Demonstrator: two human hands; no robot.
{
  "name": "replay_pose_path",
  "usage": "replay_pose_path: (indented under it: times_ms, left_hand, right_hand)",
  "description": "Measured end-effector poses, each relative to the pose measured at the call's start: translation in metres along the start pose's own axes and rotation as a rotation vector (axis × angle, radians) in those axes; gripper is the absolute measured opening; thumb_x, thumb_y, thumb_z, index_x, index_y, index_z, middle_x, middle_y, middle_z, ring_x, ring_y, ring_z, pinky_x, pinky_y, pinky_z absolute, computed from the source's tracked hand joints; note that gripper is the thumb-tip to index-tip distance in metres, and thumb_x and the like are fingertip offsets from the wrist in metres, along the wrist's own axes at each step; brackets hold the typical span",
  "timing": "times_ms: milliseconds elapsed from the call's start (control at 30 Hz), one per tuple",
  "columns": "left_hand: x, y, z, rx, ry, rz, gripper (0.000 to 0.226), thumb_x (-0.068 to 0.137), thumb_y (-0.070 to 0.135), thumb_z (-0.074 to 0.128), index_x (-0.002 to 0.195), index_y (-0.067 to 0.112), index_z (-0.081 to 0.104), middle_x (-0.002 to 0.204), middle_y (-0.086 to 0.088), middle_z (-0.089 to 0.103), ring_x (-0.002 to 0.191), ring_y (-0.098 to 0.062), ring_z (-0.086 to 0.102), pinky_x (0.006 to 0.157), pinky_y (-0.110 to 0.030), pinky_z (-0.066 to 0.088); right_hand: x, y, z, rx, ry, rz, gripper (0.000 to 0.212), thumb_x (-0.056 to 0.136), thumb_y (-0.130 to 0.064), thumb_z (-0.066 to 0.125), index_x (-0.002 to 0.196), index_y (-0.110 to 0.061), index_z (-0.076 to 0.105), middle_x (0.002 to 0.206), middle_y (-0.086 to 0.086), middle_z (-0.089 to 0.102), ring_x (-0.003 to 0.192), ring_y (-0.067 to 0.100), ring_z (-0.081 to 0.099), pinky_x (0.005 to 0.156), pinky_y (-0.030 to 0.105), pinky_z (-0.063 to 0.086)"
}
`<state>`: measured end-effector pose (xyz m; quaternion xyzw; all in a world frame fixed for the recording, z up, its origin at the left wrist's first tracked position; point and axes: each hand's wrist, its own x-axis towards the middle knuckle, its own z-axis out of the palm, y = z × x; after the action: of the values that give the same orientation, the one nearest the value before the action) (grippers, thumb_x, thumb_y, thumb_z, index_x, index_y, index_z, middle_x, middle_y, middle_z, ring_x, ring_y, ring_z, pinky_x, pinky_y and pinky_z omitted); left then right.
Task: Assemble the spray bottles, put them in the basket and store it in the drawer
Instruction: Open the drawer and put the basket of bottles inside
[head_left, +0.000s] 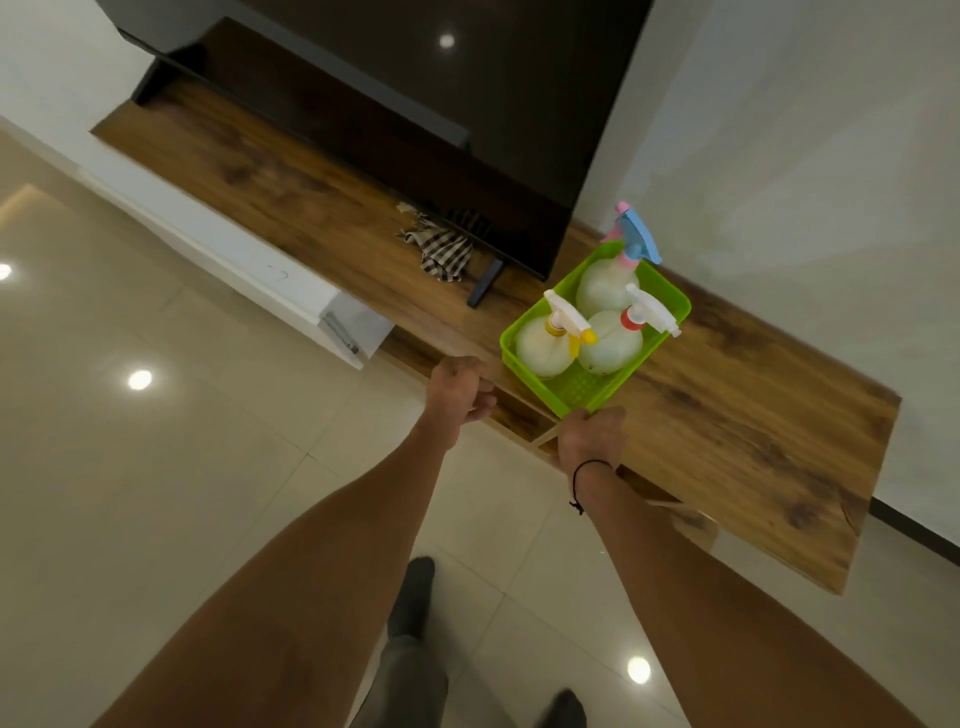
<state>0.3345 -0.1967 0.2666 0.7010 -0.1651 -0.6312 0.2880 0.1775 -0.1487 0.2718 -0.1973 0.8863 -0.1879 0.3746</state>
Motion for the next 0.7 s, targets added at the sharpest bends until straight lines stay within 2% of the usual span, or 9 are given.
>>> replay_pose_path:
  times_ms: [67, 133, 167, 267, 467, 600, 700]
  left_hand:
    - [-0.003, -0.003, -0.018, -0.004, 0.014, 0.001, 0.025, 0.101, 0.025, 0.057, 0.121, 0.015, 0.067, 0.104, -0.013, 0.080, 0.077, -0.021, 0.075, 0.069, -0.033, 0.065]
    - [-0.006, -0.007, -0.038, -0.021, 0.032, 0.011, 0.021, 0.102, 0.023, 0.056, 0.118, 0.016, 0.068, 0.107, -0.014, 0.079, 0.085, -0.023, 0.076, 0.070, -0.033, 0.064]
    - [-0.008, -0.010, -0.048, -0.030, 0.037, 0.018, 0.021, 0.103, 0.022, 0.056, 0.118, 0.016, 0.068, 0.107, -0.014, 0.079, 0.089, -0.025, 0.077, 0.071, -0.033, 0.063]
    - [-0.014, -0.020, -0.074, -0.054, 0.063, 0.035, 0.021, 0.103, 0.023, 0.056, 0.118, 0.016, 0.068, 0.106, -0.013, 0.079, 0.091, -0.027, 0.078, 0.071, -0.032, 0.062]
    - [-0.017, -0.038, -0.127, -0.119, 0.127, 0.045, 0.024, 0.100, 0.023, 0.053, 0.115, 0.015, 0.071, 0.106, -0.014, 0.079, 0.082, -0.024, 0.076, 0.069, -0.032, 0.061]
    - [-0.009, -0.041, -0.170, -0.180, 0.186, 0.019, 0.023, 0.100, 0.022, 0.054, 0.114, 0.014, 0.070, 0.107, -0.017, 0.079, 0.078, -0.024, 0.075, 0.069, -0.031, 0.061]
    - [0.005, -0.039, -0.205, -0.210, 0.216, 0.008, 0.025, 0.100, 0.023, 0.056, 0.119, 0.012, 0.069, 0.108, -0.017, 0.078, 0.077, -0.023, 0.074, 0.069, -0.031, 0.062]
  right_hand:
    - [-0.010, -0.001, 0.006, 0.042, -0.017, 0.086, 0.036, 0.102, -0.030, 0.046, 0.129, -0.007, 0.045, 0.128, 0.024, 0.062, 0.096, 0.046, 0.070, 0.086, 0.057, 0.060]
    - [-0.020, -0.004, 0.013, 0.128, -0.059, 0.176, 0.040, 0.101, -0.035, 0.047, 0.129, -0.007, 0.050, 0.125, 0.021, 0.064, 0.076, 0.037, 0.071, 0.076, 0.052, 0.064]
    - [-0.026, -0.006, 0.017, 0.141, -0.091, 0.196, 0.044, 0.100, -0.038, 0.048, 0.129, -0.005, 0.052, 0.124, 0.021, 0.064, 0.075, 0.035, 0.071, 0.071, 0.051, 0.065]
    - [-0.047, -0.009, 0.035, 0.091, -0.160, 0.168, 0.053, 0.096, -0.044, 0.051, 0.130, -0.003, 0.054, 0.124, 0.021, 0.064, 0.090, 0.038, 0.072, 0.067, 0.048, 0.066]
    - [-0.088, -0.027, 0.083, 0.036, -0.296, 0.044, 0.048, 0.093, -0.039, 0.050, 0.124, -0.005, 0.060, 0.123, 0.020, 0.066, 0.097, 0.037, 0.071, 0.058, 0.044, 0.066]
    - [-0.109, -0.043, 0.127, -0.017, -0.394, -0.039, 0.041, 0.097, -0.032, 0.052, 0.122, -0.001, 0.060, 0.125, 0.023, 0.066, 0.085, 0.032, 0.069, 0.069, 0.045, 0.066]
    - [-0.125, -0.060, 0.163, -0.019, -0.466, -0.089, 0.042, 0.097, -0.030, 0.052, 0.126, 0.000, 0.059, 0.128, 0.023, 0.064, 0.105, 0.036, 0.069, 0.075, 0.045, 0.066]
